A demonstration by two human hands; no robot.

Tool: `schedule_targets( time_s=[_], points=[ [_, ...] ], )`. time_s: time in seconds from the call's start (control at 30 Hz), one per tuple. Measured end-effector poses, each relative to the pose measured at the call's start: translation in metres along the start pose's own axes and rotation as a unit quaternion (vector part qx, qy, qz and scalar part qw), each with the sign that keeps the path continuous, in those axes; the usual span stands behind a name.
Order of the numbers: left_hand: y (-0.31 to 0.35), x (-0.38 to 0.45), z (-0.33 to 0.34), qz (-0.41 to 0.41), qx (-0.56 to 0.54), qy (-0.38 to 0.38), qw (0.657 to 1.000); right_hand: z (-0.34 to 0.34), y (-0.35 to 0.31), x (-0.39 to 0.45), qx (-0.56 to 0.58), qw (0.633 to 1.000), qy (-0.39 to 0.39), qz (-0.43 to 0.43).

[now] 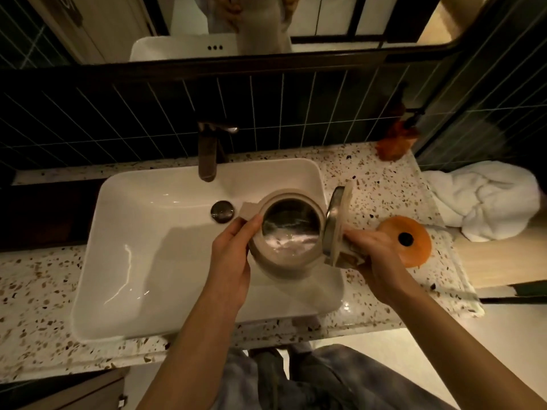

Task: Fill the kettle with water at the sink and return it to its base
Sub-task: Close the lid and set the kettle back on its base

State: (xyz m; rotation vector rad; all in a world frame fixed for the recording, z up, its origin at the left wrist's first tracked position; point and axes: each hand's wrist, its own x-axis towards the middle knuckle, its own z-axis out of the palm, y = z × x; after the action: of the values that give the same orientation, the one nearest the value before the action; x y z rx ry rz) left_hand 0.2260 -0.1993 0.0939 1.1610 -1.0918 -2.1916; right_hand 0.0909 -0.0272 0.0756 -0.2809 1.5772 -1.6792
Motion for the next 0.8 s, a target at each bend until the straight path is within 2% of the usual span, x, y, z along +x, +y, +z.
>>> schedule_targets(
  time_s=[0.27,0.6,0.8],
  points=[
    [-0.031,-0.032,0.039,-0.024,0.023,-0.021,0.999,-0.053,0.004,-0.043,0.002,1.000,-0.009,-0.008],
    [-0.057,-0.048,0.052,-0.027,0.055,-0.024,0.998,-0.080,0.022,-0.056,-0.005,0.999,0.040,-0.006],
    [-0.056,-0.051,0.053,-0.003,0.139,-0.035,0.990,-0.080,0.025,-0.053,-0.043,0.997,0.069,-0.006]
  ],
)
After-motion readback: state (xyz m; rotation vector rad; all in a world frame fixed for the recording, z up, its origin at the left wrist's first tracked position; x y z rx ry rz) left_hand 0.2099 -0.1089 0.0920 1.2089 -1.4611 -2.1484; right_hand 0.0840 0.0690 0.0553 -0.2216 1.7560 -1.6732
